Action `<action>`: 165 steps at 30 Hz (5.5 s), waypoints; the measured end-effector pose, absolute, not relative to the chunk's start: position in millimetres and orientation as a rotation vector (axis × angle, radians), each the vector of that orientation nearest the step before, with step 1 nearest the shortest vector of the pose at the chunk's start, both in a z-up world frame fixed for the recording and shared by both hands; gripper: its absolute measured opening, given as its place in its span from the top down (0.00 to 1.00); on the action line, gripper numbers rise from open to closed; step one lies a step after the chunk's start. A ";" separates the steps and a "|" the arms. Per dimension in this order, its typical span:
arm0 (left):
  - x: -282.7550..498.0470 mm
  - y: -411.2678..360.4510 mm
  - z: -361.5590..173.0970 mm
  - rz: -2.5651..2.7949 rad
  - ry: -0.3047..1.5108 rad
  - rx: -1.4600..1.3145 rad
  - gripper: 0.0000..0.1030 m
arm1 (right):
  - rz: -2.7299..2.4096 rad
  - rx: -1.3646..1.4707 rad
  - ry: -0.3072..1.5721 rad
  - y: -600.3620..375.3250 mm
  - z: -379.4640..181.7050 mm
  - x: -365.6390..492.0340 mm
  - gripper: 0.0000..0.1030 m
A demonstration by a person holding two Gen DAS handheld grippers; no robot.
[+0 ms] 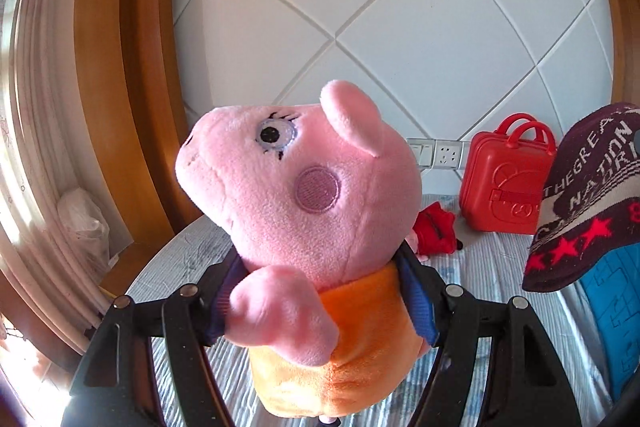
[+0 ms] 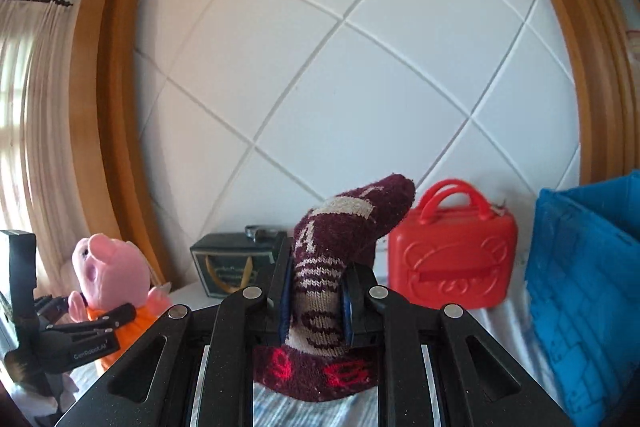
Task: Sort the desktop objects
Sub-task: 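Lift the pig plush and maroon sock and carry them over the blue crate, then open both tools to drop the pig plush and sock into the crate, then withdraw both tools from the crate back over the bed, then grasp the green frog hat with the left tool while the right tool grasps the red-dressed pig plush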
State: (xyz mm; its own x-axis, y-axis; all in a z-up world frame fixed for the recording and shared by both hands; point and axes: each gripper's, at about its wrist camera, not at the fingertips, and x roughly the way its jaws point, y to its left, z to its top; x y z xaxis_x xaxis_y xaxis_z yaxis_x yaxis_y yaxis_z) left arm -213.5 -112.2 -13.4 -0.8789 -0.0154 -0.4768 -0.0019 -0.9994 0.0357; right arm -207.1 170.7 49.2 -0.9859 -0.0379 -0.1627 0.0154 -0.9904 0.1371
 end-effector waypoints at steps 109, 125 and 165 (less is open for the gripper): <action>50.3 41.7 15.7 -3.040 0.036 0.636 0.14 | -3.087 0.200 0.020 341.7 84.3 76.8 0.00; -41.9 -82.6 -27.9 -2.883 0.139 0.871 0.14 | -3.012 0.596 0.013 228.0 27.2 -55.2 0.00; -556.5 -88.0 -262.9 -2.918 -0.166 1.481 0.81 | -2.875 1.386 -0.218 184.6 -172.4 -479.5 0.00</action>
